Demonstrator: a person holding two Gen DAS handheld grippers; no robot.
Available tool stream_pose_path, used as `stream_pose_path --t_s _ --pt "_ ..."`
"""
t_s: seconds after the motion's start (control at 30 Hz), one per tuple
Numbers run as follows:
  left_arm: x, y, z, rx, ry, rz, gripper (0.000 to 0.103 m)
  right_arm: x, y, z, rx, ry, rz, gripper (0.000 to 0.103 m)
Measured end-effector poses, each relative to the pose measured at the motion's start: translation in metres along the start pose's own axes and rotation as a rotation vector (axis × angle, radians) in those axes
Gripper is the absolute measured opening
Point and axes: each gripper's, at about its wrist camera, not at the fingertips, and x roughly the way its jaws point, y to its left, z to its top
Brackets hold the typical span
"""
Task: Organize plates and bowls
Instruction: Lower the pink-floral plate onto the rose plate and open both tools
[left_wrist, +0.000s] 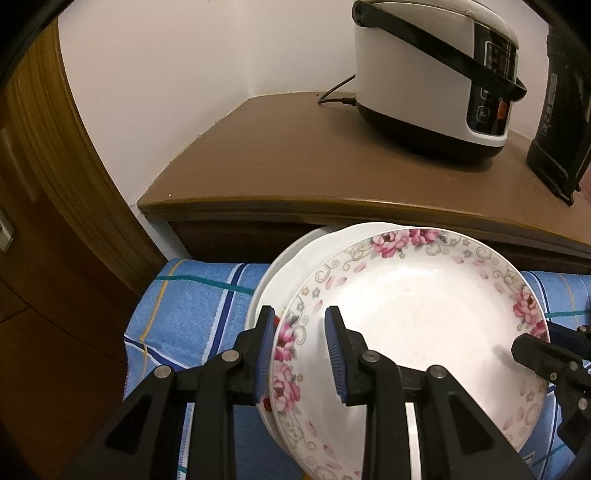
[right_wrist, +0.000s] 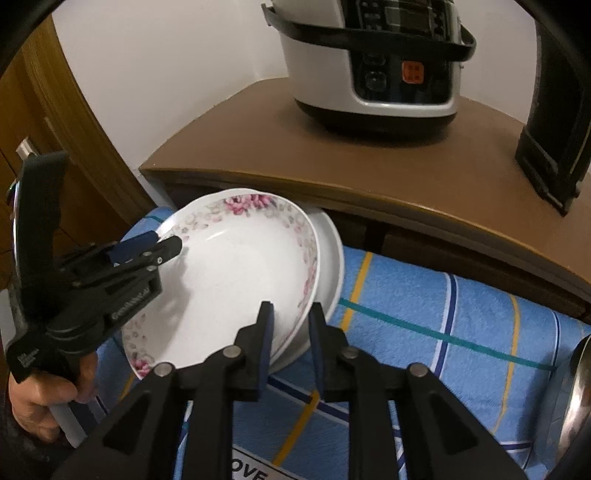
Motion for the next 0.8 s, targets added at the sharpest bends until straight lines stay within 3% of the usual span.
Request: stream_pose_path --t_s 0.37,0.5,0.6,0.8 --pt "-0.006 0.015 -0.002 -0.043 0.012 -0.008 0.033 0.013 -0.003 -0.006 -0.036 -0.049 -0.017 0.023" --pt "-0.017 0.022 -0.006 -0.071 -0.002 -0.007 0.035 0.01 -0.012 -0.008 -0.008 -0.079 0.011 0.044" --pt "-0.031 0.027 -0.009 -0.093 -0.022 0.014 0.044 -0.004 -0.021 -0.01 0.021 -0.118 -0.007 0.045" --pt "-0.063 0.014 -0.02 -0.081 -0.053 -0.016 0.045 -0.037 -0.035 -0.028 0.077 -0.15 -0.015 0.045"
